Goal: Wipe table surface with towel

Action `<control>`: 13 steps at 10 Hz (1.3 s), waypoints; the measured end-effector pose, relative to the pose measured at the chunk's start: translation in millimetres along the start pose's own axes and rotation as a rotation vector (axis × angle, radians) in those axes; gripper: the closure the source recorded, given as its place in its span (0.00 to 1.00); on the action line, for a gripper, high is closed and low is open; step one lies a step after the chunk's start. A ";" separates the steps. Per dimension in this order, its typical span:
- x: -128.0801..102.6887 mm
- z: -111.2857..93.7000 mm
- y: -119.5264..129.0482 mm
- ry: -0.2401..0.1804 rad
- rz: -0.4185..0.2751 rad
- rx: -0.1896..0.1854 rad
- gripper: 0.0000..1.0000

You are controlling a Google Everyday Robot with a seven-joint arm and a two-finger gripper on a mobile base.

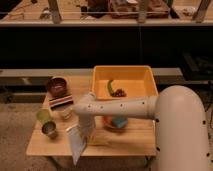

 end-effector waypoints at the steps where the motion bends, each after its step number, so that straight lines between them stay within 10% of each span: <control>1: 0.2 -0.1 0.0 0.000 0.001 0.000 1.00; 13: -2.8 -22.8 0.3 0.002 0.006 0.000 1.00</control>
